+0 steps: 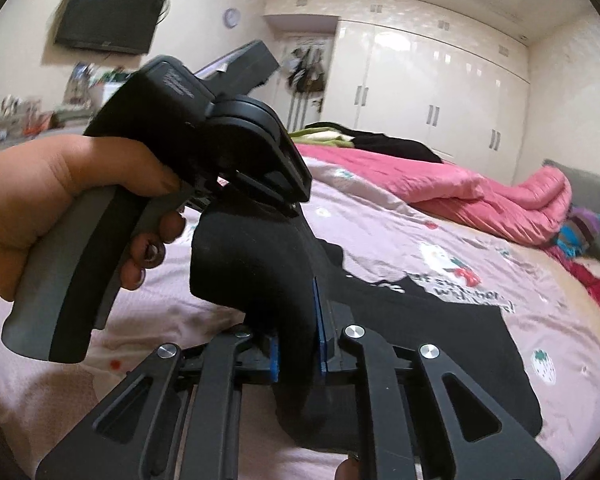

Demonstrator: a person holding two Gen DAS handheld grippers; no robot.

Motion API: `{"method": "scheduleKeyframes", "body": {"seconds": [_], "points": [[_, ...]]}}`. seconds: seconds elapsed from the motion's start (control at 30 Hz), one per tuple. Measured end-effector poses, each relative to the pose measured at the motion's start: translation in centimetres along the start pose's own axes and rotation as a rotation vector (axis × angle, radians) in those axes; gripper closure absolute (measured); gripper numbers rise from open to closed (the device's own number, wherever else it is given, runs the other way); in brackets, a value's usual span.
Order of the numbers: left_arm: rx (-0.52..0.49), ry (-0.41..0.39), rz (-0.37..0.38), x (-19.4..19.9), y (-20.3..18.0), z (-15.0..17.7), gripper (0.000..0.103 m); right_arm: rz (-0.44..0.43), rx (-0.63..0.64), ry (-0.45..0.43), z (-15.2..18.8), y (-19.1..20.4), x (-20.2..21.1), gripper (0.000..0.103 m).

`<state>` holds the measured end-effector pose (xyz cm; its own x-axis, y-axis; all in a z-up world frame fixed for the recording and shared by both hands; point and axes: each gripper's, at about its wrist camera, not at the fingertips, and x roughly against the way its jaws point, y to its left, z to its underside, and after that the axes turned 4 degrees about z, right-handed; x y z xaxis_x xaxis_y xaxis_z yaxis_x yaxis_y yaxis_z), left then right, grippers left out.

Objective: Fold small clothes
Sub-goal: 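Grasp the sweatshirt edge with both grippers, then lift the held edge and fold it over the sweatshirt with both grippers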

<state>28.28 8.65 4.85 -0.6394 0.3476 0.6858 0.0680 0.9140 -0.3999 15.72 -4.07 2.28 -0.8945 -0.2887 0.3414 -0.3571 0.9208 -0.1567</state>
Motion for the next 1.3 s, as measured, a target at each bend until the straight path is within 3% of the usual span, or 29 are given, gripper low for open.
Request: {"method": "scheduleKeyframes", "body": {"seconds": [0.4,0.97,1.3], "points": [[-0.110,0.000,0.018,0.2,-8.1,-0.9,0.084,0.064,-0.150,-0.009,0.0,-6.3,3.0,0.093],[-0.168,0.039,0.017,-1.8,-13.0,-0.3,0.084,0.096,-0.265,0.039,1.7,-10.1,4.5,0.094],[-0.191,0.108,-0.003,-5.4,-15.5,0.3,0.083,0.083,-0.408,0.103,4.0,-12.8,4.0,0.094]]}}
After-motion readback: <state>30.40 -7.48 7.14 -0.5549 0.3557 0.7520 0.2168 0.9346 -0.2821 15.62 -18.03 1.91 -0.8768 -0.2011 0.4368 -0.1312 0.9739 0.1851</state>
